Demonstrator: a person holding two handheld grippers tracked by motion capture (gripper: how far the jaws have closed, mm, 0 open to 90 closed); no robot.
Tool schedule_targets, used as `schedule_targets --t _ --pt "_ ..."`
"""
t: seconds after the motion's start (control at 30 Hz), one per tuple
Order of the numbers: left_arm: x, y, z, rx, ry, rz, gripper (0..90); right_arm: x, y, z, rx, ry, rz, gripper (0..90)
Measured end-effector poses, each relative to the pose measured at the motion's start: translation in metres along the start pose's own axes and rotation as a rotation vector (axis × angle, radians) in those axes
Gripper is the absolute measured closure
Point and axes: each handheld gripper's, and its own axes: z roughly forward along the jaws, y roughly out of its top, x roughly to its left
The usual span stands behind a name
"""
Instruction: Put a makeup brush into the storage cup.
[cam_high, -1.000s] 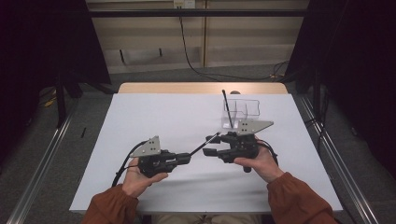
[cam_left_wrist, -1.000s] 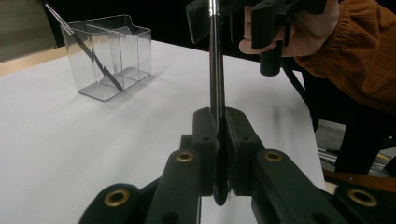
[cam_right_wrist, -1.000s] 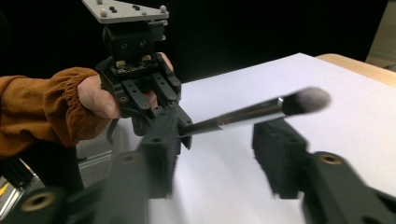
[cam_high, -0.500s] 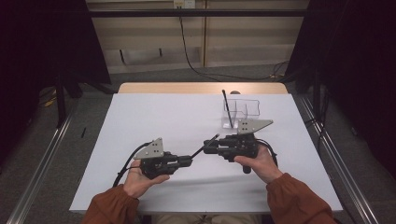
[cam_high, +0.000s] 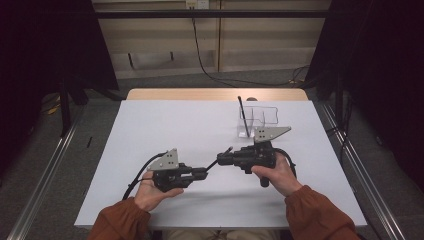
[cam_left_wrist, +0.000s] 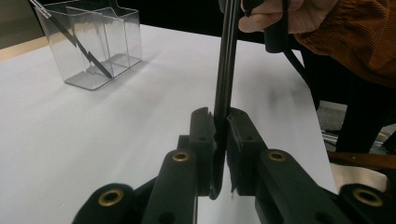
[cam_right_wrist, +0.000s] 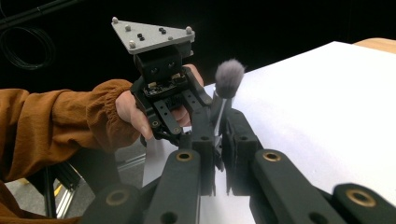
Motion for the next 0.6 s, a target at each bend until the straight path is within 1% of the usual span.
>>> schedule_targets --t 0.03,0.1,0.17,0.2,0.23,0.3,0.37,0.4,0.47,0.53,0.6 --pt "0.0004 0.0 -0.0001 0.003 0.01 0.0 79.3 -0.0002 -0.0002 -0.0004 0.002 -0.001 -0.001 83.8" --pt "0.0018 -0.0007 0.0001 -0.005 0.011 -0.01 76.0 -0.0001 0.0004 -0.0009 0.003 -0.005 -0.006 83.8" --pt "0.0024 -0.0007 -0.0004 -0.002 0.019 -0.01 72.9 0.0002 0.0011 -0.0013 0.006 -0.009 -0.011 83.8" --pt "0.0019 -0.0006 -0.0005 -0.005 0.028 -0.018 71.1 0.0003 0.0012 -0.0016 0.007 -0.009 -0.011 83.8" --pt "0.0018 -0.0006 -0.0008 -0.008 0.034 -0.019 68.1 0.0004 0.0014 -0.0018 0.007 -0.011 -0.011 83.8" --pt "0.002 -0.0005 -0.0019 -0.008 0.044 -0.02 65.6 0.0001 0.0016 -0.0025 0.008 -0.018 -0.011 83.8" --pt "0.0018 -0.0004 -0.0031 -0.007 0.057 -0.035 60.6 -0.0003 0.0019 -0.0039 0.007 -0.031 -0.015 83.8" --pt "0.002 -0.0004 -0.0035 -0.005 0.062 -0.033 58.1 -0.0005 0.0022 -0.0047 0.008 -0.036 -0.016 83.8" --pt "0.0023 -0.0003 -0.0047 -0.006 0.076 -0.049 52.7 -0.0008 0.0024 -0.0059 0.006 -0.041 -0.013 83.8" --pt "0.0028 -0.0005 -0.0063 -0.015 0.094 -0.058 47.7 -0.0011 0.0026 -0.0068 0.008 -0.048 -0.015 83.8" --pt "0.0037 -0.0004 -0.008 -0.016 0.104 -0.065 43.9 -0.0013 0.0027 -0.0074 0.01 -0.051 -0.016 83.8"
